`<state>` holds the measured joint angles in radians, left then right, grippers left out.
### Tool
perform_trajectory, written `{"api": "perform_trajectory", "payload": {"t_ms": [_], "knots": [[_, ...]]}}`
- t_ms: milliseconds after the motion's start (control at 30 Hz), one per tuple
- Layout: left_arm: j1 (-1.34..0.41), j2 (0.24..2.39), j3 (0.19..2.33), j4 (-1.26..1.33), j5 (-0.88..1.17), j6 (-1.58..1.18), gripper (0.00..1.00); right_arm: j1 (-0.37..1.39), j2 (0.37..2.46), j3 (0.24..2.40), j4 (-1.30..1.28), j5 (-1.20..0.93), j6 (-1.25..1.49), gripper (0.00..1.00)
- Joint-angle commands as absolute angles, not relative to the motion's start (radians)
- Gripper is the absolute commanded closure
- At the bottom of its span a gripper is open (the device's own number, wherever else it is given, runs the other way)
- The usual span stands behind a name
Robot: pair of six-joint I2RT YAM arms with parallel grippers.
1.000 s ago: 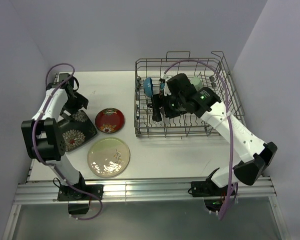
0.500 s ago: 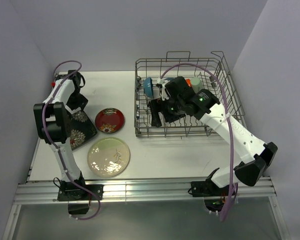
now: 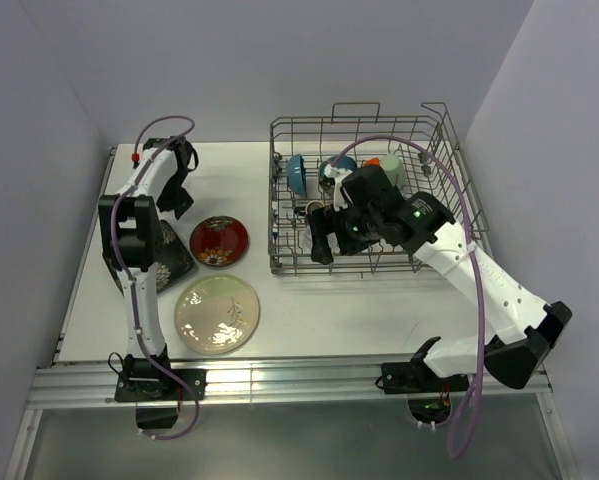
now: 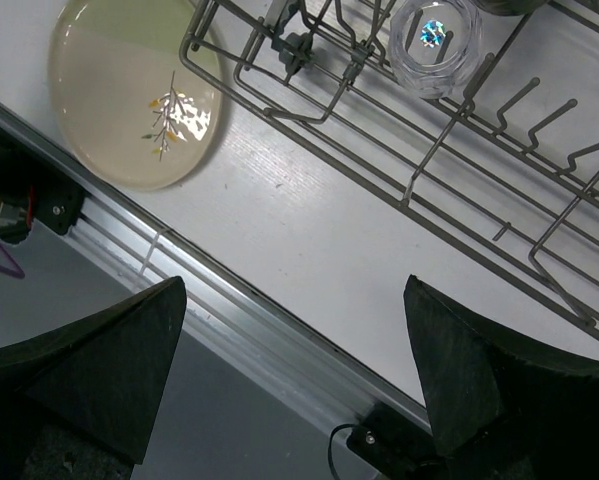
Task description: Load the mixed dishes into the dish rack
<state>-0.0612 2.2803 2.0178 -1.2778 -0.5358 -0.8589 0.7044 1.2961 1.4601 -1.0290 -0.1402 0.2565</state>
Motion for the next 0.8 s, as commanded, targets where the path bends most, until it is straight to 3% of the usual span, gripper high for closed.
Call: {"api": "perform_trajectory", "payload": {"t_ms": [0,333,733,767], "knots": [[-0.058,2.215,1.921,-1.341,-0.638,-0.867,0.09,0.71,1.261,1.445,-0.968,-0.14,0.259,0.03],[-0.087,2.276,1.965,-1.373,-0.669,-0.848,0.1,0.71,1.258,1.454,-0.954,-0.141,0.252,0.03],[-0.112,2.345,1.786,-1.309,-0.707,-0.838,0.33,0.71,1.246,1.456,-0.939,-0.124,0.262,0.03],[-0.112,2.345,1.775,-1.298,-0.712,-0.833,0.38,0.71,1.246,1.454,-0.937,-0.124,0.262,0.03]]}}
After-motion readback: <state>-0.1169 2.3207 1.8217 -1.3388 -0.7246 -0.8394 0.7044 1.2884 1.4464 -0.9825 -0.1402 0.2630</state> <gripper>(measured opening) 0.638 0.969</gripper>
